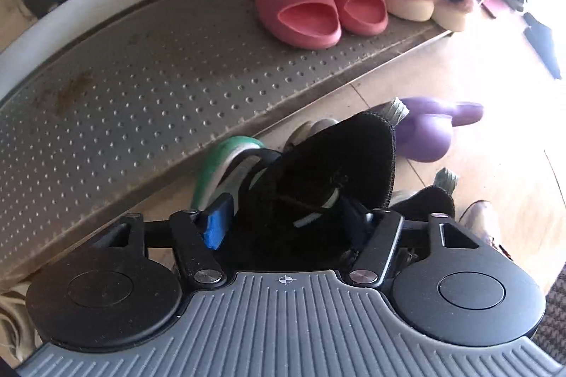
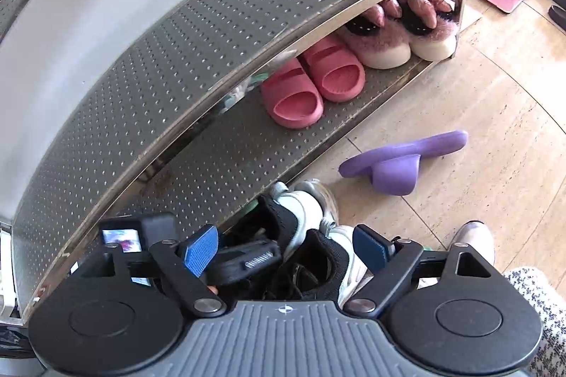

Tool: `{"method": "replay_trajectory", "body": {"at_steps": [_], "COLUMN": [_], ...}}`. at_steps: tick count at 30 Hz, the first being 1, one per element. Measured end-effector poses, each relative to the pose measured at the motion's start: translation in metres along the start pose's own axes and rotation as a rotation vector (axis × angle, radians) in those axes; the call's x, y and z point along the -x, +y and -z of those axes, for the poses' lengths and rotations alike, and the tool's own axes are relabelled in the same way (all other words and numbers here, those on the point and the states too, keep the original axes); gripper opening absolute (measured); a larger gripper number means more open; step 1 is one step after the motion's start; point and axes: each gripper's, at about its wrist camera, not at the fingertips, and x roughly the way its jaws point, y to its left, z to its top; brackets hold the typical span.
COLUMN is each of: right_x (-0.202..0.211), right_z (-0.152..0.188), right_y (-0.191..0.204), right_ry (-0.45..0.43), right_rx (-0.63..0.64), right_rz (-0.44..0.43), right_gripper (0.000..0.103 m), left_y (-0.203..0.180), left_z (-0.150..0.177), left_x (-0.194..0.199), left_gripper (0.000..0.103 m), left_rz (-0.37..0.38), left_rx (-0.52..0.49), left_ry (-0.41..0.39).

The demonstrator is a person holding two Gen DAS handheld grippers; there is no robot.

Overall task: Organize scattered shoes
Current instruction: 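Grasp a black sneaker from the pile with the left tool, then carry the black sneaker and set it beside the white pair, left tool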

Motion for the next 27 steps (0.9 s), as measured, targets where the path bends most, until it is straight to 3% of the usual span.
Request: {"method": "replay_trajectory", "body": {"at_steps": [1, 2, 7, 9, 12, 15, 16, 17, 19, 21, 22, 24, 27], "right_x": [0.001, 0.002, 0.006, 0.007, 0.006, 0.002, 0.0, -0.002, -0.008, -0.012, -0.014, -0.017, -0.018], "right_z": [0.001, 0.001, 0.005, 0.008, 0.014, 0.021, 0.022, 0.023, 0.025, 0.026, 0.027, 0.028, 0.034], "right_y": [0.003, 0.005, 0.018, 0.025, 0.035, 0.044, 0.046, 0.049, 0.054, 0.061, 0.066, 0.075, 0.087], "right_ry": [-0.007, -0.013, -0.053, -0.054, -0.056, -0.049, -0.041, -0.031, -0.008, 0.01, 0.019, 0.034, 0.047], "right_rx": [0.01, 0.016, 0.044, 0.066, 0.11, 0.156, 0.17, 0.18, 0.197, 0.207, 0.213, 0.224, 0.252], "right_rz": [-0.005, -0.008, -0.04, -0.057, -0.07, -0.063, -0.06, -0.056, -0.049, -0.049, -0.05, -0.062, -0.096], "right_gripper": [0.085, 0.085, 0.085, 0.085, 0.085, 0.085, 0.085, 0.085, 0.085, 0.085, 0.085, 0.085, 0.085], "left_y": [0.006, 0.013, 0.066, 0.084, 0.111, 0.132, 0.137, 0.143, 0.152, 0.153, 0.152, 0.151, 0.177], "left_z": [0.001, 0.001, 0.024, 0.037, 0.06, 0.079, 0.082, 0.085, 0.089, 0.092, 0.093, 0.097, 0.108], "left_x": [0.007, 0.016, 0.069, 0.087, 0.114, 0.123, 0.121, 0.117, 0.11, 0.107, 0.107, 0.108, 0.103], "left_gripper": [0.039, 0.023, 0.019, 0.005, 0.0, 0.001, 0.003, 0.012, 0.032, 0.062, 0.067, 0.089, 0.087], "left_rz": [0.012, 0.024, 0.001, -0.014, -0.052, -0.105, -0.14, -0.182, -0.19, -0.197, -0.204, -0.232, -0.126], "left_rx": [0.028, 0.07, 0.305, 0.374, 0.464, 0.566, 0.565, 0.56, 0.572, 0.548, 0.53, 0.511, 0.705], "left_ry": [-0.012, -0.026, -0.056, -0.064, -0.093, -0.094, -0.076, -0.047, 0.028, 0.082, 0.102, 0.099, 0.018]}}
